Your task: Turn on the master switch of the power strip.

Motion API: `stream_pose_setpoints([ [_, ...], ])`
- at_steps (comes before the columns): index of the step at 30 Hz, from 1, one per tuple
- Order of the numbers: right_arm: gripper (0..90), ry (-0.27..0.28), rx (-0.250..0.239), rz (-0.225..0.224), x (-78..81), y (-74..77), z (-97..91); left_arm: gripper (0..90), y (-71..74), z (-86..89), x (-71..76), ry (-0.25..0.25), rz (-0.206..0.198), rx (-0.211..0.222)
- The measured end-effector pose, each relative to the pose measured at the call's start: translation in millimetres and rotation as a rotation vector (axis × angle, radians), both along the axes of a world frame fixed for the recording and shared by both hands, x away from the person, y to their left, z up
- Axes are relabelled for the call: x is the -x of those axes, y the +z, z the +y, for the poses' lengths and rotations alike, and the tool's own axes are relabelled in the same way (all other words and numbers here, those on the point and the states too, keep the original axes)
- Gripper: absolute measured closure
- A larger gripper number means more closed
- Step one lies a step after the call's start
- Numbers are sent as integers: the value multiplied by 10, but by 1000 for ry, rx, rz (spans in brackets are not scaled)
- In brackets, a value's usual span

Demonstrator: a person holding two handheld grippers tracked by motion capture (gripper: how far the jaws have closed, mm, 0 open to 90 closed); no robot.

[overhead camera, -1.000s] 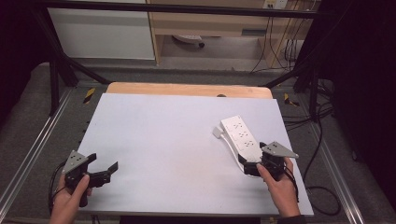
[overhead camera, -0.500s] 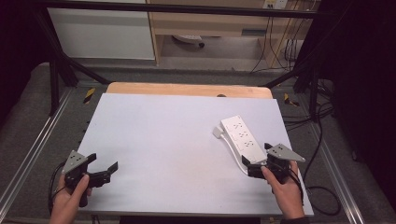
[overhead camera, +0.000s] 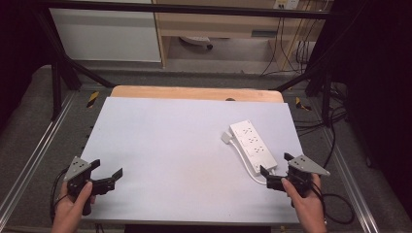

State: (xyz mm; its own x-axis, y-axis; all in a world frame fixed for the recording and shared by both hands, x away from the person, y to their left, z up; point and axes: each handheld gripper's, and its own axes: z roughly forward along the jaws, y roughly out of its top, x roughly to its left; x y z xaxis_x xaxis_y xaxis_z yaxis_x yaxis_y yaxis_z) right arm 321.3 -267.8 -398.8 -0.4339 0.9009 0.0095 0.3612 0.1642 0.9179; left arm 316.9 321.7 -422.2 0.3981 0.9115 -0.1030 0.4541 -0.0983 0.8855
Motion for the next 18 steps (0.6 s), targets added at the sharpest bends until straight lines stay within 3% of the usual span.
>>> stream_pose_setpoints([
  [12, 25, -40, 2, 20, 86, -47, -231, 62, 1, -1, 2, -1, -1, 1],
  [18, 24, -53, 26, 48, 98, -110, -316, 62, 2, -2, 3, -1, -1, 0],
])
